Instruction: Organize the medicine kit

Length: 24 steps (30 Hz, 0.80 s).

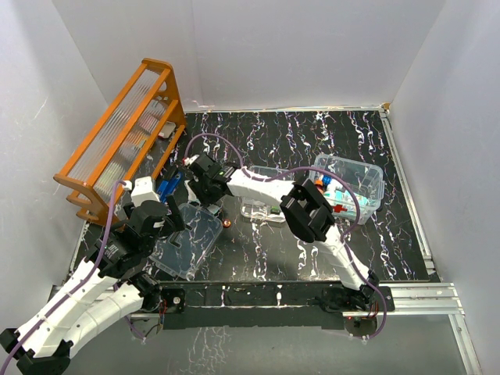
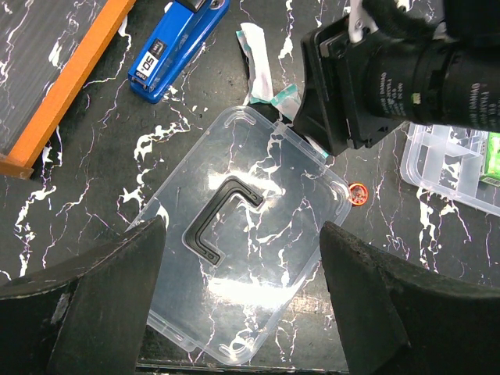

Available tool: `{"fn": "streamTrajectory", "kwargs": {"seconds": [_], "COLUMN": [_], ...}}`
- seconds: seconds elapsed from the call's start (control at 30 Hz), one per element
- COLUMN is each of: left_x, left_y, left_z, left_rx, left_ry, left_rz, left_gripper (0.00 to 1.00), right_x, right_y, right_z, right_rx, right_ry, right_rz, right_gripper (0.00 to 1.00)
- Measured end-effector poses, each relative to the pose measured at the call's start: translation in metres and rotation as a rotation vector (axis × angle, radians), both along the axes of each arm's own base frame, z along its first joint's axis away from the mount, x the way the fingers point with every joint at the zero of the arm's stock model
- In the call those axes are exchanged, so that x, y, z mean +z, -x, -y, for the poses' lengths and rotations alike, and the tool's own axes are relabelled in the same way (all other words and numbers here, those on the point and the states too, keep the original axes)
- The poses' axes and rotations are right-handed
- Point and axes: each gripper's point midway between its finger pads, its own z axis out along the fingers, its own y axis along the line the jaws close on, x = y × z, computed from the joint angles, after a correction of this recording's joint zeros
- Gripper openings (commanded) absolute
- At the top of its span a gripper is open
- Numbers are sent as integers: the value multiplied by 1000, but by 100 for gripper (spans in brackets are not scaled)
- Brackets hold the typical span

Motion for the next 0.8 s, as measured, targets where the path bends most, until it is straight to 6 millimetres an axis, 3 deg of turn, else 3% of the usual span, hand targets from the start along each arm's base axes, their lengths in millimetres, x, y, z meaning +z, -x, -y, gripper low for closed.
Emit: {"fn": "streamTrajectory", "kwargs": {"seconds": [0.1,0.3,0.63,0.8], "left_x": [0,0,0,0], "left_y": [0,0,0,0], "left_z": [0,0,0,0], "left_rx": [0,2,1,1], "left_ry": [1,1,2,2], "left_rz": [0,-1,-2,-2], "left_gripper": [78,78,78,78], "right_x": [-11,-12,-2,38], "right_y": [1,-5,-25,-44], "right_z": [2,8,29,70], "right_rx": [4,4,5,12], "right_ry": [21,56,142,160], "right_rz": [-8,30,125,184], "right_gripper": [29,0,0,0]}}
